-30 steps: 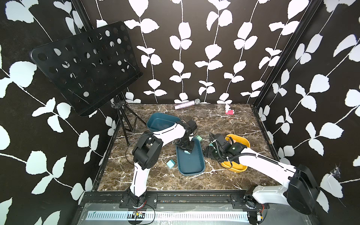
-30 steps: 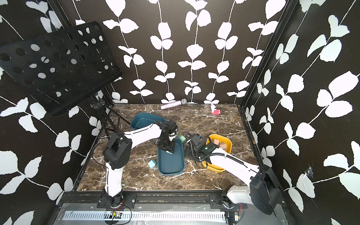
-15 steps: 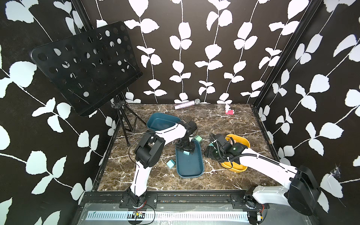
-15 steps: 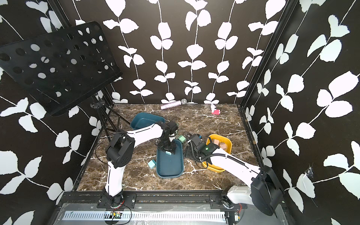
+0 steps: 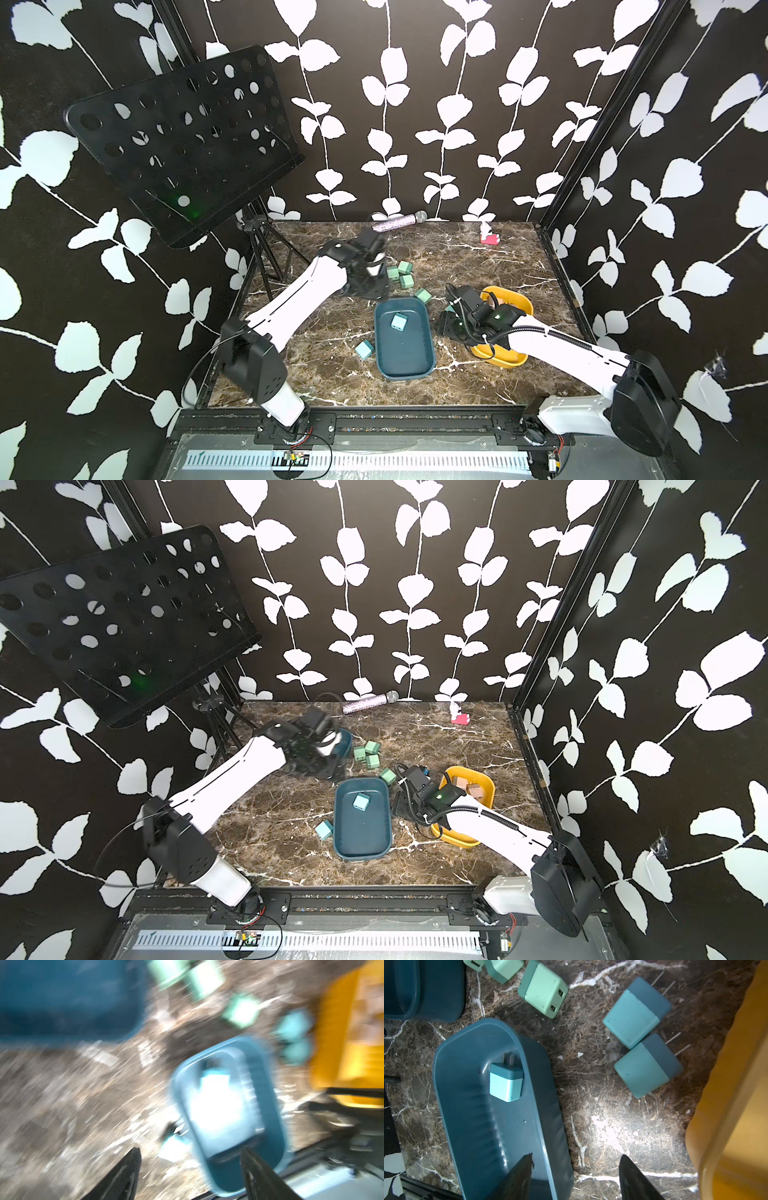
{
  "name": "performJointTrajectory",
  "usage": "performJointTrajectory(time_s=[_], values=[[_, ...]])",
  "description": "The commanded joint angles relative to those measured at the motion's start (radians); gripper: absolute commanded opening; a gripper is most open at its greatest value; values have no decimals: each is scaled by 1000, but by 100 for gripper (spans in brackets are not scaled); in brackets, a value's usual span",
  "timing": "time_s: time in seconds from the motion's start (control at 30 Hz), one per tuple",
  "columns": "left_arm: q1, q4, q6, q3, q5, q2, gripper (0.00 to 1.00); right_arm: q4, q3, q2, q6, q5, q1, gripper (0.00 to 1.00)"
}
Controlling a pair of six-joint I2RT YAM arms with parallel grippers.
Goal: Place the plugs by color into the storage box
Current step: Pick up the plug from the center of the board.
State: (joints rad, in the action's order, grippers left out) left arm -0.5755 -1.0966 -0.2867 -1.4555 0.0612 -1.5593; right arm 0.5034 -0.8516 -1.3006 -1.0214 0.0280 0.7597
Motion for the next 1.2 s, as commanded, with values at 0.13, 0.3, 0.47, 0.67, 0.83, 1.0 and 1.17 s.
performJointTrajectory(time_s=[0.13, 0.3, 0.47, 0.67, 0.83, 1.0, 1.17], values=[[22, -23, 92, 315, -23, 134, 78, -34, 25, -13, -14, 12, 7, 65], [-9, 66, 77, 419, 90, 164, 83, -24, 19, -20, -6, 22, 7, 65], [-40, 85, 77, 446, 120, 126, 86, -10, 28, -4, -5, 19, 8, 65], [-79, 130, 76, 494, 154, 47, 89, 2, 40, 13, -8, 15, 7, 65], [-78, 161, 56, 516, 134, 8, 89, 13, 49, 30, -14, 11, 7, 65], [-37, 205, 3, 511, 115, -14, 88, 21, 52, 40, -16, 6, 7, 65], [27, 214, -6, 497, 77, -59, 87, 24, 48, 36, -15, 6, 8, 65]])
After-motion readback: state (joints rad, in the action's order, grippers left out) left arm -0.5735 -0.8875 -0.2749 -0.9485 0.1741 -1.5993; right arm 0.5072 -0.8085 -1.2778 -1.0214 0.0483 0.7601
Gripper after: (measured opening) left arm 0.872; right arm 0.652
